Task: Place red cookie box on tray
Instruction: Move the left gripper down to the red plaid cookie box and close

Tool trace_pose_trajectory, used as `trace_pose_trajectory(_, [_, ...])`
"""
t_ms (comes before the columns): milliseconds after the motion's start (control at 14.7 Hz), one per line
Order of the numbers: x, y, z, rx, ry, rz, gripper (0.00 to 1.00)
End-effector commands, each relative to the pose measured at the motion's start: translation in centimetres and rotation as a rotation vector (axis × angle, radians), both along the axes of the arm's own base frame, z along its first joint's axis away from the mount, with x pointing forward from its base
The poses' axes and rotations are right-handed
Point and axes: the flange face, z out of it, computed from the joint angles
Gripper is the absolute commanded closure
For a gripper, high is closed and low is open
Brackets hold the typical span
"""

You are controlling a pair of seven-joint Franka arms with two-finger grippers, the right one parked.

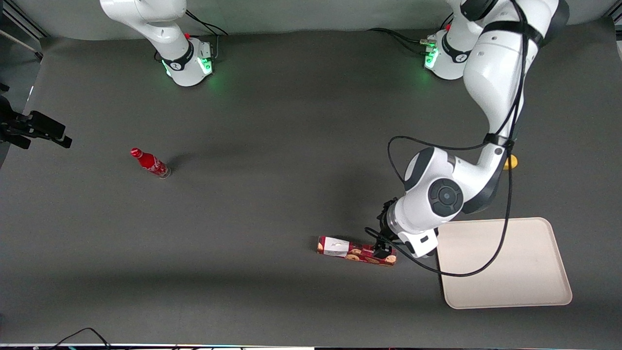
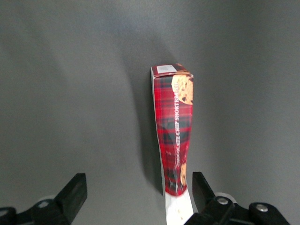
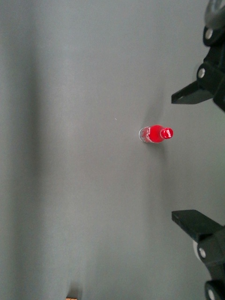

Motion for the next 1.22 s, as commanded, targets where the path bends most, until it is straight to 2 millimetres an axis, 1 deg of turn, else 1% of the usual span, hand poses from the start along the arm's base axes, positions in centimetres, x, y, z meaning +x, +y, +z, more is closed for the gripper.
trace_pose_trajectory(0, [0.4, -1.5, -2.8, -0.023, -0.032, 0.034, 0.0])
trace_pose_trajectory(272, [-0.1, -3.5, -5.9, -0.016, -0.068, 0.021, 0.0])
trace_pose_trajectory(408, [-0.4, -3.7, -8.5, 0.013, -0.079, -0.004, 0.0])
trace_pose_trajectory(476, [-0.4, -3.7, -9.2, 0.018, -0.086, 0.0, 0.0])
trace_pose_trajectory(544, [-0.2, -3.7, -9.3, 0.015, -0.104, 0.011, 0.07])
trace_pose_trajectory(612, [-0.3, -3.7, -9.5, 0.016, -0.102, 0.032, 0.56])
trace_pose_trajectory(680, [-0.2, -3.7, -9.5, 0.019, -0.105, 0.035, 0.89])
trace_pose_trajectory(748, [-0.2, -3.7, -9.7, 0.021, -0.104, 0.037, 1.0])
trace_pose_trajectory(951, [-0.2, -3.7, -9.6, 0.022, -0.107, 0.035, 1.0])
trace_pose_trajectory(1087, [0.0, -3.6, -8.9, 0.019, -0.112, 0.041, 1.0])
trace_pose_trajectory(1155, [0.1, -3.4, -8.2, 0.027, -0.109, 0.039, 1.0])
